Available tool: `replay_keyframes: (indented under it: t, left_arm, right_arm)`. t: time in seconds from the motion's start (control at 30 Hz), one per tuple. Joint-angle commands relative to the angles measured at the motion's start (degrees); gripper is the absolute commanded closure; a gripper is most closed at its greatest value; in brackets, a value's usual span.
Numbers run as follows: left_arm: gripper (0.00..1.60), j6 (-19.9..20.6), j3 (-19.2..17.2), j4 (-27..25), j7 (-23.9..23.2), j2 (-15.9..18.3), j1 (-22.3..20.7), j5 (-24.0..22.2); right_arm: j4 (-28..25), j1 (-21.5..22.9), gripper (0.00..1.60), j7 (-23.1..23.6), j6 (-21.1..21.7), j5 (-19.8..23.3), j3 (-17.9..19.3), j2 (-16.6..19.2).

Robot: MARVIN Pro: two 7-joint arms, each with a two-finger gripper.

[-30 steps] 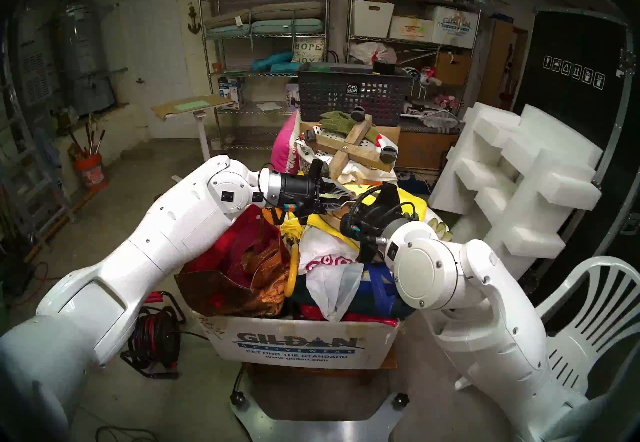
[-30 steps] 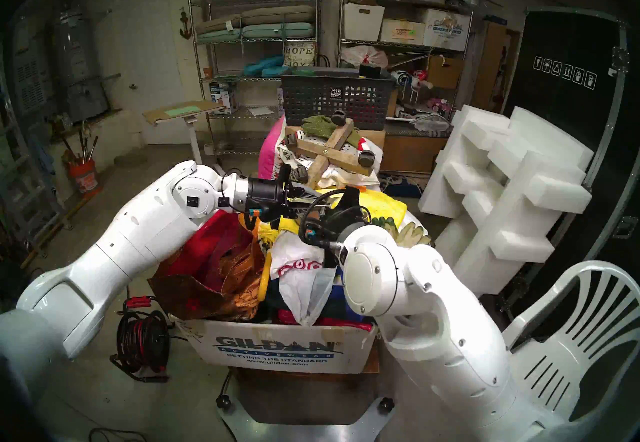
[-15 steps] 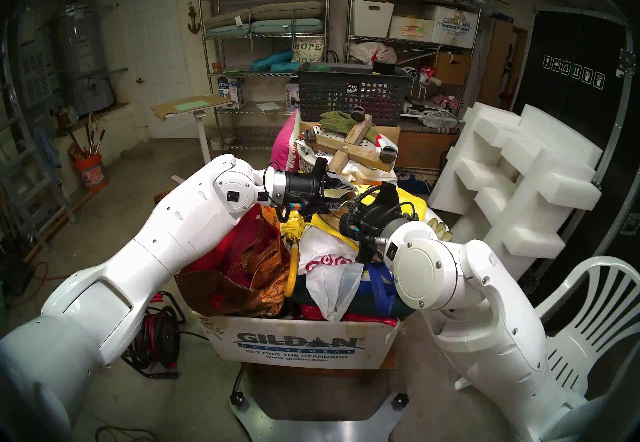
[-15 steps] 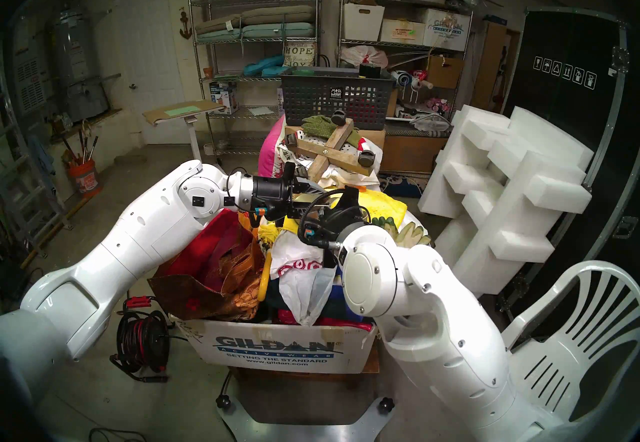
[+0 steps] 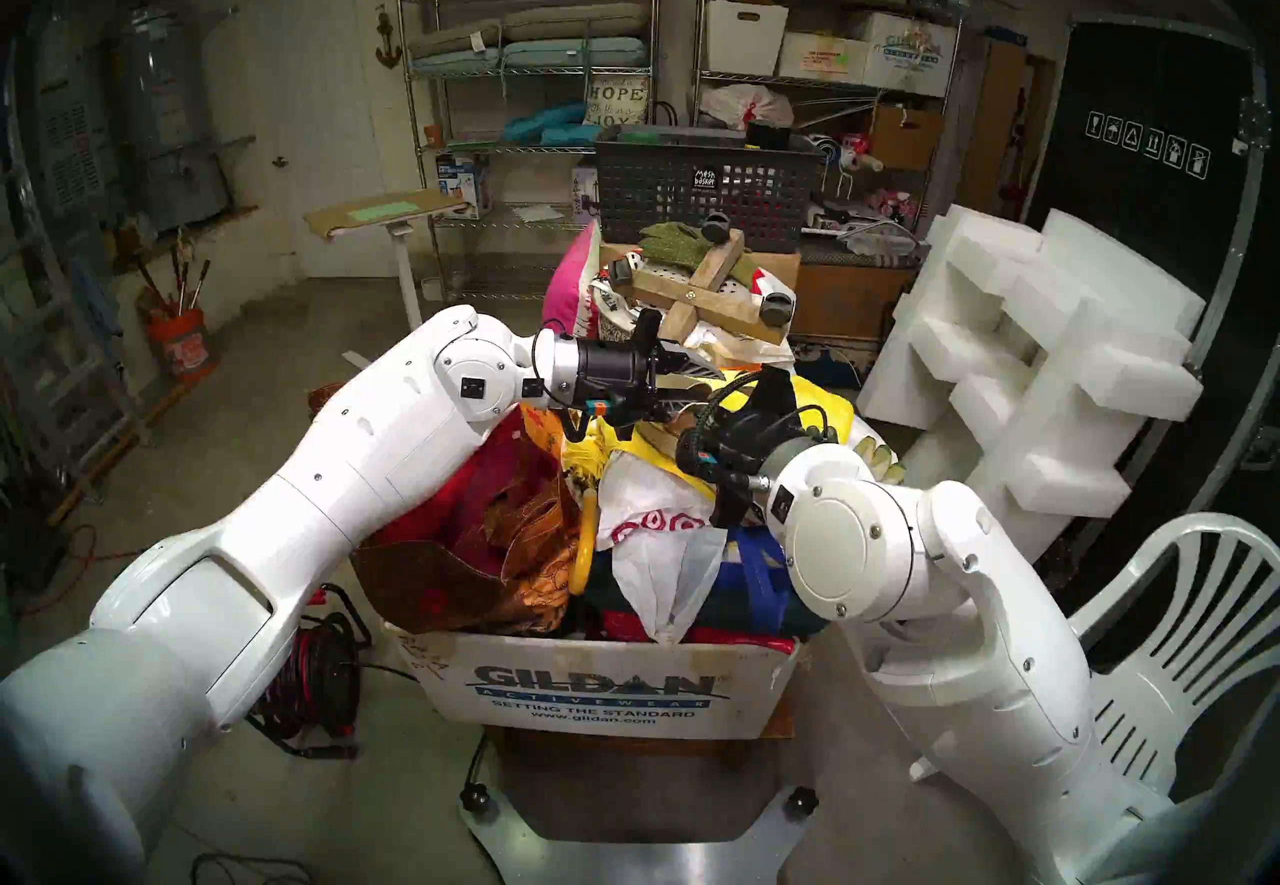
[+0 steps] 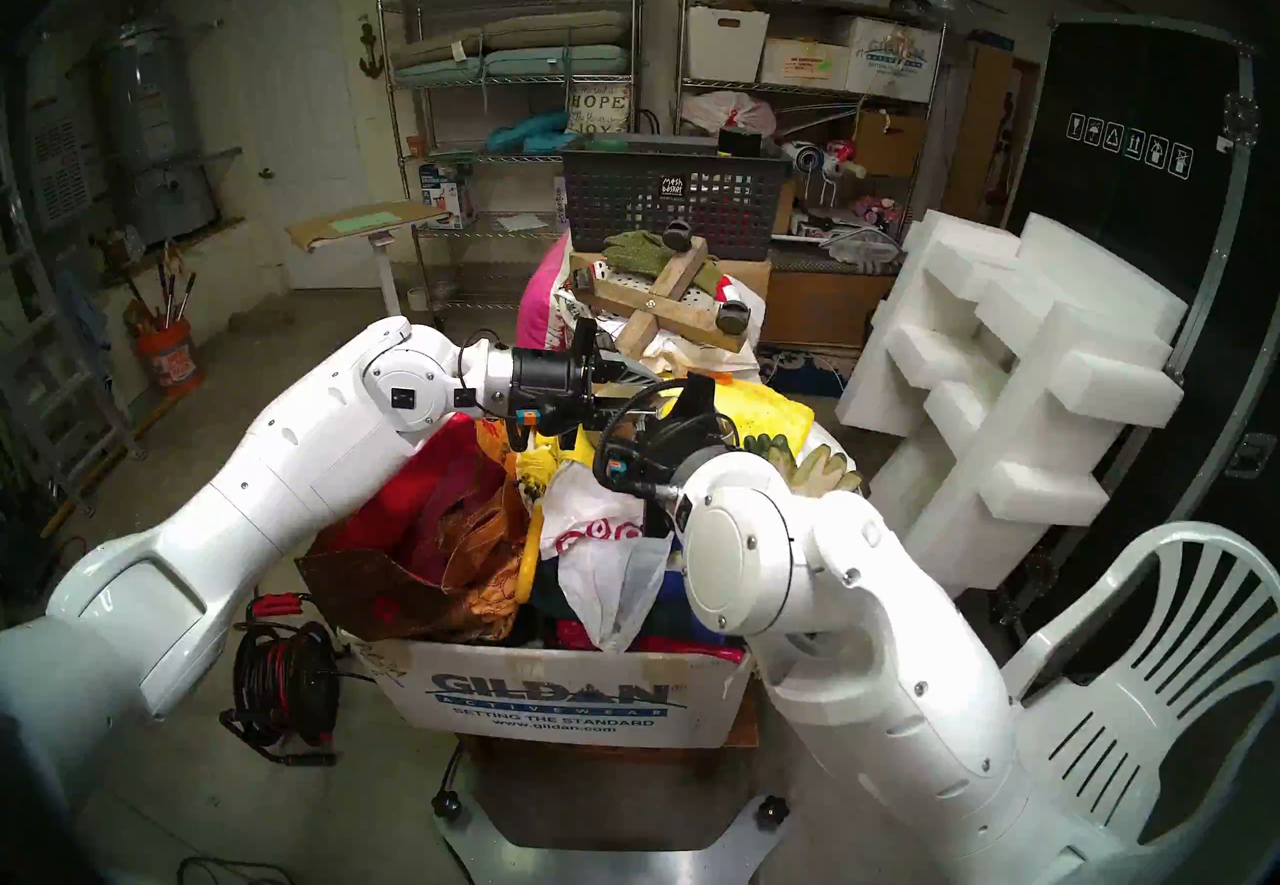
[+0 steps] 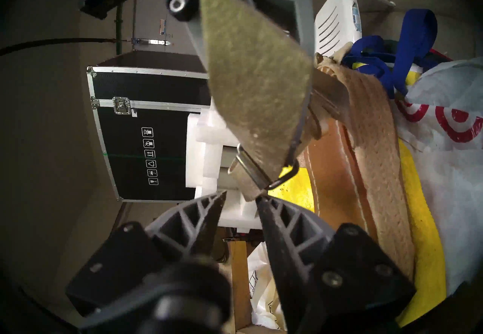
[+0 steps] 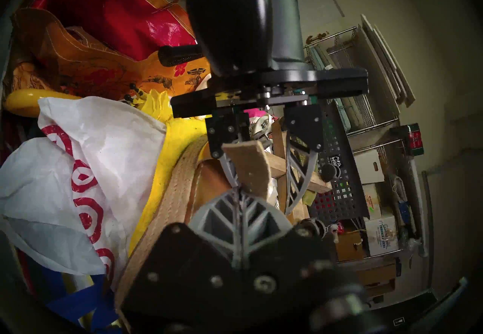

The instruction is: Unbuckle a shoe

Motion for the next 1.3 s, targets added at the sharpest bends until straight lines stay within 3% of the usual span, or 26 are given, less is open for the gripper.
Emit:
replay_keyframes:
  t: [0.0,0.13,0.23,0.3,0.4,0.47,0.5,0.53,0.57,0.9,1.27]
  left_arm:
    - [0.7,-0.67,-0.25,0.08,-0.6,-0.58,-1.55,-1.55]
    - [0.73,-1.2,-0.18,0.51,-0.94,-0.72,-1.65,-2.2]
    - [0.84,-1.48,-0.21,0.72,-1.09,-0.83,-1.67,-2.4]
    - [1.0,-1.7,-0.22,0.87,-1.22,-0.9,-1.71,-2.52]
    - [1.05,-2.0,-0.18,1.09,-1.4,-1.06,-1.69,-2.52]
    - [1.29,-2.16,-0.2,1.23,-1.4,-1.15,-1.63,-2.39]
    - [1.29,-2.21,-0.24,1.27,-1.31,-1.19,-1.57,-2.24]
    - [1.57,-2.24,-0.28,1.3,-1.26,-1.22,-1.53,-2.14]
    - [1.6,-2.22,-0.32,1.29,-1.18,-1.24,-1.48,-2.01]
    - [1.6,1.38,-1.61,0.84,2.37,-2.24,-0.21,4.44]
    - [1.6,4.16,-2.3,0.64,4.86,-3.12,0.57,8.03]
  right_arm:
    - [-0.49,1.04,1.6,-0.34,0.07,-0.16,-0.25,-0.97]
    - [-0.33,1.16,1.6,-0.33,0.01,-0.16,-0.25,-1.07]
    - [-0.21,1.25,1.6,-0.3,0.02,-0.21,-0.27,-1.17]
    - [-0.14,1.31,1.6,-0.23,-0.01,-0.2,-0.28,-1.21]
    - [-0.01,1.37,1.6,-0.18,-0.08,-0.17,-0.29,-1.27]
    - [0.08,1.37,1.6,-0.21,-0.14,-0.15,-0.29,-1.33]
    - [0.11,1.36,1.6,-0.21,-0.16,-0.15,-0.3,-1.34]
    - [0.14,1.36,1.6,-0.22,-0.17,-0.16,-0.3,-1.36]
    - [0.15,1.36,1.6,-0.2,-0.17,-0.17,-0.3,-1.37]
    - [-0.43,0.67,1.6,-0.03,-0.91,0.25,0.15,-0.6]
    - [-2.31,-0.83,1.6,-0.09,-1.03,0.6,1.74,1.1]
